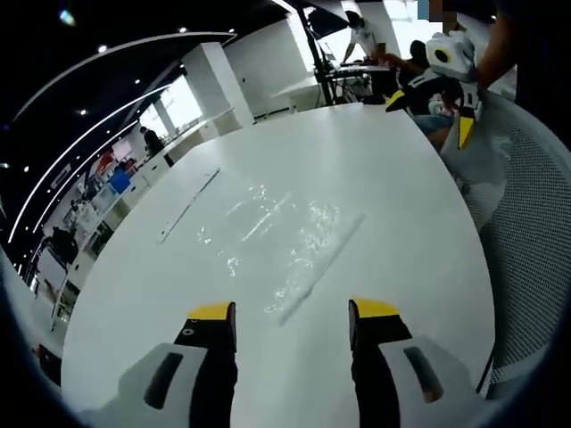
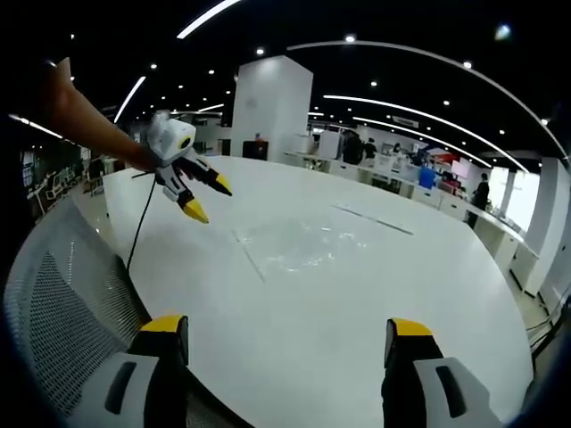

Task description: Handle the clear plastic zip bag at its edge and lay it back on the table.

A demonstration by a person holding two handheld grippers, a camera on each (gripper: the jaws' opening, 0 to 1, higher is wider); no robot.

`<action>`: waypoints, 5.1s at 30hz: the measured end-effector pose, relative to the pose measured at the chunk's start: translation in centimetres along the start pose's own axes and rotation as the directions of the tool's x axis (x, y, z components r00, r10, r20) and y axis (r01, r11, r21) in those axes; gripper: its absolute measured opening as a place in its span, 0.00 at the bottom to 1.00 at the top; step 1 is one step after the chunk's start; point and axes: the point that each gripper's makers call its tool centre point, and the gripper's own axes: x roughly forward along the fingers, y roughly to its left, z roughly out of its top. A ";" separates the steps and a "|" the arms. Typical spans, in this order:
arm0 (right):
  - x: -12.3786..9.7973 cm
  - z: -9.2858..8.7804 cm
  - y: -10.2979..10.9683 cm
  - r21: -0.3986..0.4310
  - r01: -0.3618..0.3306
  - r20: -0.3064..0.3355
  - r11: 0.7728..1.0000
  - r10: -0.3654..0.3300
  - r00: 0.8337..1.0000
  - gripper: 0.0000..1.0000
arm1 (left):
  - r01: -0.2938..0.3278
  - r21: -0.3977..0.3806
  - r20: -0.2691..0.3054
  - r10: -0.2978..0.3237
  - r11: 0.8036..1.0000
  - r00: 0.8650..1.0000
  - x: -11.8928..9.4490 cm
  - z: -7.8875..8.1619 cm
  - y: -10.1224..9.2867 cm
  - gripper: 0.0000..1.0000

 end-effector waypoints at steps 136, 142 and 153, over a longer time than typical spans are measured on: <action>-0.1 1.4 0.9 -0.129 -0.056 -0.056 0.990 0.049 0.997 0.79 | 0.237 0.211 -0.229 -0.188 0.948 0.955 0.7 -2.0 -2.9 0.00; 0.1 1.6 1.5 -0.147 -0.079 -0.059 0.986 0.071 0.996 0.77 | 0.229 0.212 -0.229 -0.180 0.950 0.957 0.0 -1.8 -4.0 0.00; 0.3 2.3 2.1 -0.182 -0.109 -0.065 0.977 0.099 0.993 0.65 | 0.221 0.212 -0.234 -0.170 0.952 0.957 -0.9 -1.6 -5.1 0.00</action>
